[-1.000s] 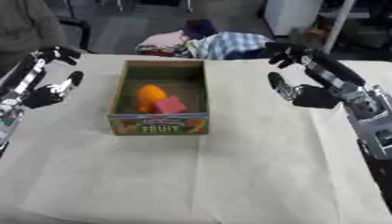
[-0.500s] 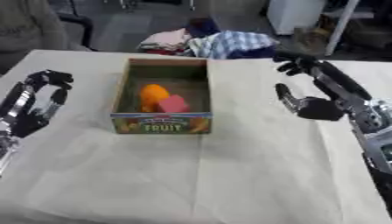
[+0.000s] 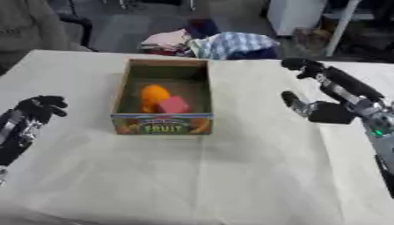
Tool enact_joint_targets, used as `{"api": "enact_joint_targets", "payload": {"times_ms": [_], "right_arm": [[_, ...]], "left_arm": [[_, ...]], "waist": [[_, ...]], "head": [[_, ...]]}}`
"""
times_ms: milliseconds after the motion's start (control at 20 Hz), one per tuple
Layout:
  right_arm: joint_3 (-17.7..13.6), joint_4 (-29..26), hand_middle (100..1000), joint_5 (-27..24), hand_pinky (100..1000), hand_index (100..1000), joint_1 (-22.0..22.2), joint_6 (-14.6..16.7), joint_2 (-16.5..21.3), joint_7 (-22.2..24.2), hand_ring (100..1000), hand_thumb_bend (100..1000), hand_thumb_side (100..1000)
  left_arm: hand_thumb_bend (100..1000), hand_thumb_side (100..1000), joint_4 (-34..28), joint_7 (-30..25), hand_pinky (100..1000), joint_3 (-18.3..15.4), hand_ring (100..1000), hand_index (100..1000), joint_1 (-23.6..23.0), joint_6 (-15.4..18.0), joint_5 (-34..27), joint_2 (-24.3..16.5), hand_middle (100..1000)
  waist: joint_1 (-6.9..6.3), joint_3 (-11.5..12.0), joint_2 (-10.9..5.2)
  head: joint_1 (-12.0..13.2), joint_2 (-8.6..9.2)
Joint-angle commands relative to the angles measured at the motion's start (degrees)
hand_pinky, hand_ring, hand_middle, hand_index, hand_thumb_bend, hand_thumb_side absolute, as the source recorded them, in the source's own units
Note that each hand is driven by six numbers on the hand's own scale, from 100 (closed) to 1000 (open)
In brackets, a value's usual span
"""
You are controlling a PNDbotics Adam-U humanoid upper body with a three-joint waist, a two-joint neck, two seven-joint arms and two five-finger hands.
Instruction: Pick up objects on the table and place them in the box.
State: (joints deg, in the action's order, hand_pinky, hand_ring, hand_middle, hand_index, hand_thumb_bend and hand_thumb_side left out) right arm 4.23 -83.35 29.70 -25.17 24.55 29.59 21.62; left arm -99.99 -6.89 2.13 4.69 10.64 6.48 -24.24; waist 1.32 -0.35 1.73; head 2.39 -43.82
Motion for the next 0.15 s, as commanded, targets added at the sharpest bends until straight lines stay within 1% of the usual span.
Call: {"api": "enact_joint_targets", "payload": {"times_ms": [50,150], "right_arm": [[-0.76,-0.91,966,2.97,846,1000,-0.57,0.28,0.97,-2.03,950,181,766],[-0.71,-0.64,965,3.99,844,1000,-0.43,0.50,0.76,-2.96,947,184,687]], "left_arm": [[258,902,-3.45,-1.19,994,-1.10,655,814,0.37,-2.89,-3.21,-1.43,667],[259,904,-4.28,-1.82,995,-1.48,654,815,0.22,-4.06,-5.26,-1.54,666]], "waist": [[0.08,0.03,-0.58],[0.09,0.01,-0.52]], "head": [[-0.10,-0.30],[-0.09,-0.30]]}}
